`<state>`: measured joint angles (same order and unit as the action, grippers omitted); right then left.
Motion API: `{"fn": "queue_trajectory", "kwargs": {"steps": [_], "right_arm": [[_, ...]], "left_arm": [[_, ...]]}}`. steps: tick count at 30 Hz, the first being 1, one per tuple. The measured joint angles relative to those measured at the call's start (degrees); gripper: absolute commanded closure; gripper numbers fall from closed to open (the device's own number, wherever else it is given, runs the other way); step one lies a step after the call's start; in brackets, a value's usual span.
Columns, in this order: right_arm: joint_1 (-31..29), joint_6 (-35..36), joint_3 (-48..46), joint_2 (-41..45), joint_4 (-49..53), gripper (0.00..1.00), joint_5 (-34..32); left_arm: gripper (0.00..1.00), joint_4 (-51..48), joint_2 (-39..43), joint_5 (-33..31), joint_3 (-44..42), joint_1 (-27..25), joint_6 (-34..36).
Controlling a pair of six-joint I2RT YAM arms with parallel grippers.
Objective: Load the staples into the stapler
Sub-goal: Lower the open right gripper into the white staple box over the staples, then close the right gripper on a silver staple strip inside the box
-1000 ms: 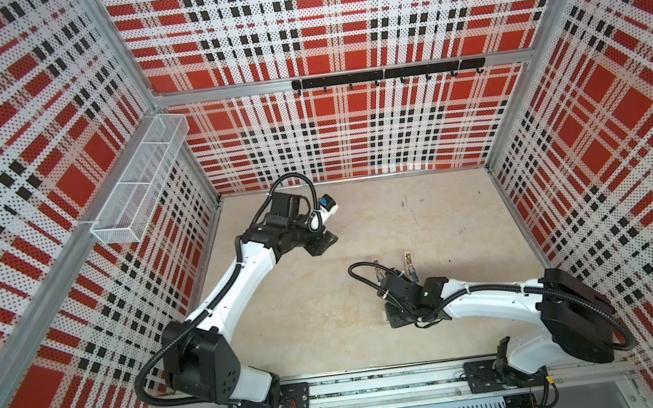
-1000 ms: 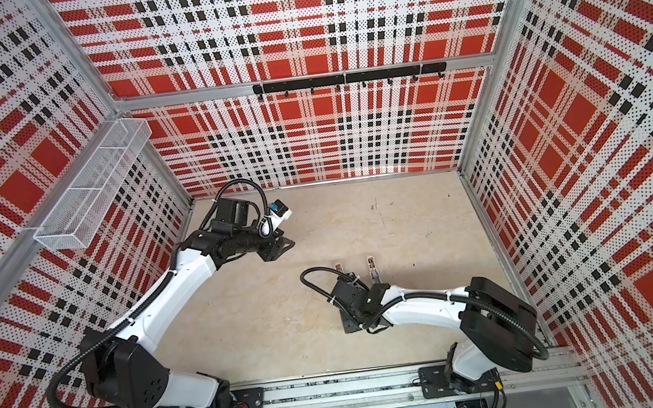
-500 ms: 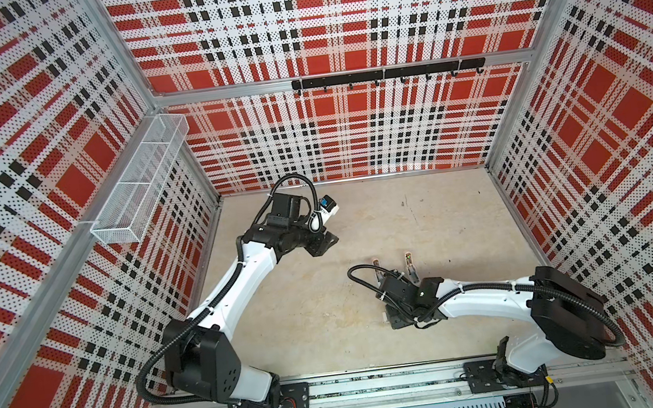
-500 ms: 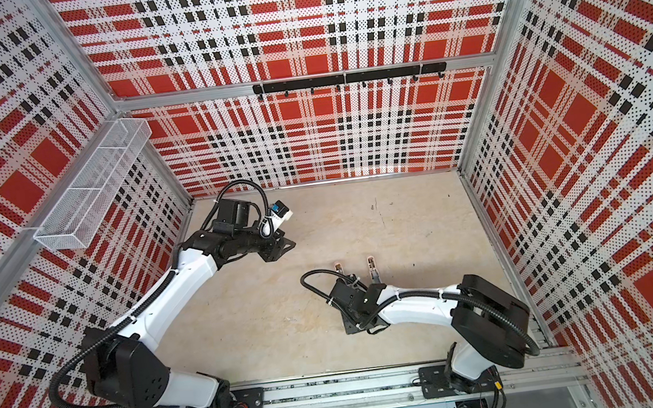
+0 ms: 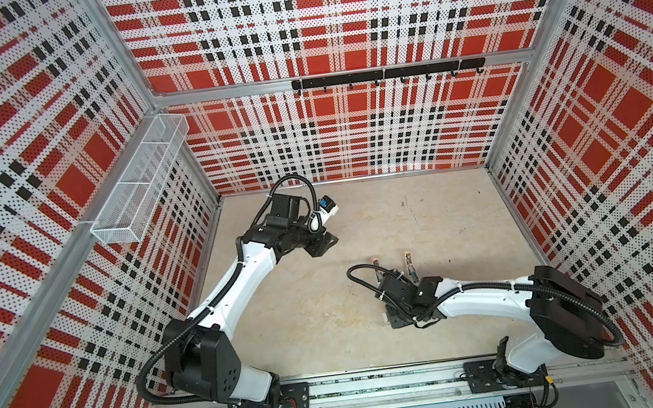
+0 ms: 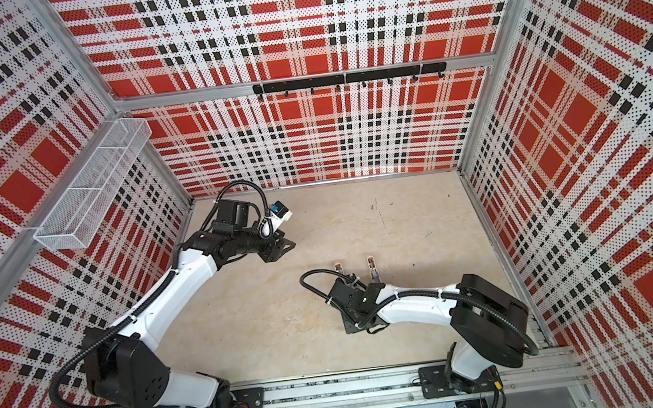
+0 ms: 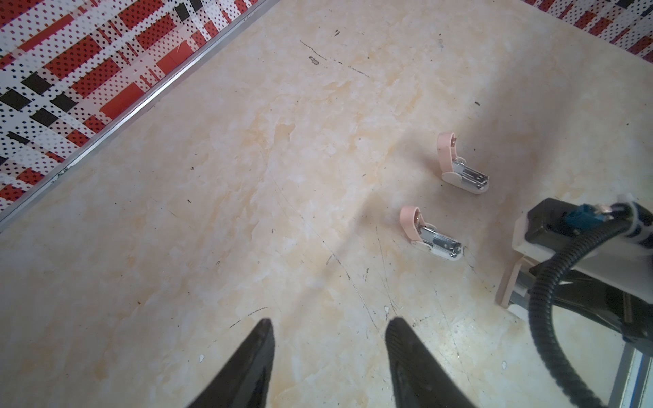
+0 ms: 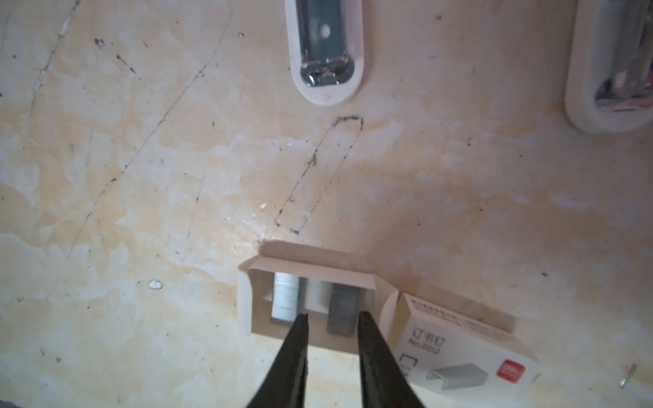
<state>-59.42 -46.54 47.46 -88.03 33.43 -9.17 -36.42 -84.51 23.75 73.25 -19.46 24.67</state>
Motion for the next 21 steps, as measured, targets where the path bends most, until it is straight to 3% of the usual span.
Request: {"fn": "queue_trajectory", "kwargs": {"steps": [21], "right_arm": [[0.0,0.0,2.0,-3.0,0.9,0.72,-1.8]], "left_arm": [[0.44,0.0,-0.9,0.5,0.0,0.1,-0.1]]}}
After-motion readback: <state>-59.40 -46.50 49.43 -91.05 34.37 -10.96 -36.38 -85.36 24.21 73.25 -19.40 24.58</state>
